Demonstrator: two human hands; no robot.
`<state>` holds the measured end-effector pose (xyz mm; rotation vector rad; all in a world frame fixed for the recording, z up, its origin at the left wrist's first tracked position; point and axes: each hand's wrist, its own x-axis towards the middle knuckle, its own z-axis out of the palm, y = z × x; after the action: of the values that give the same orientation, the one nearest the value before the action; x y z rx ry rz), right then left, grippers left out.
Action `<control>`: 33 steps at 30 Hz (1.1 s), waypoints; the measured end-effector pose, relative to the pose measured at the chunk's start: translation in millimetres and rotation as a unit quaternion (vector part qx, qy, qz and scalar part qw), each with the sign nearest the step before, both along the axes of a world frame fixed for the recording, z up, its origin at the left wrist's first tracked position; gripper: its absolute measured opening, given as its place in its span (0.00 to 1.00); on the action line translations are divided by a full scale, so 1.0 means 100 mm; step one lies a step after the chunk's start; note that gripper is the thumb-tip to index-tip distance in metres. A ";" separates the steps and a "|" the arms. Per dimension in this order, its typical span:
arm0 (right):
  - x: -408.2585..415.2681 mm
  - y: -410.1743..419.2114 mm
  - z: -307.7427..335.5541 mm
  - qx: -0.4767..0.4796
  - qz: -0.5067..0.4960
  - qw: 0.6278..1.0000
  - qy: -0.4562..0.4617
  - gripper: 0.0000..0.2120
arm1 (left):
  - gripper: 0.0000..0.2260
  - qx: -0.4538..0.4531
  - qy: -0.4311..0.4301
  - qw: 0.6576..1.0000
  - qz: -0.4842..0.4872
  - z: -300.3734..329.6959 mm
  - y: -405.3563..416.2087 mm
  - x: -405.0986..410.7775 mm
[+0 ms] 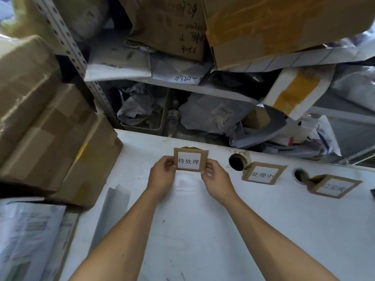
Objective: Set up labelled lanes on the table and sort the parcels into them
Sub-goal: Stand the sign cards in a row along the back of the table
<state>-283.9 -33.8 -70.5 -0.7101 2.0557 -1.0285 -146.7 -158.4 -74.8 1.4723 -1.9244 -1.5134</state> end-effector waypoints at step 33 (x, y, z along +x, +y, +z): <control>0.83 0.76 0.74 -0.017 0.118 0.993 0.009 0.19 | 0.12 -0.074 -0.078 0.992 0.066 1.13 1.24 0.64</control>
<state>-200.8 41.9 3.3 -0.9562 1.9181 -0.9255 -82.6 -34.2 37.9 1.6576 -1.9341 -1.2042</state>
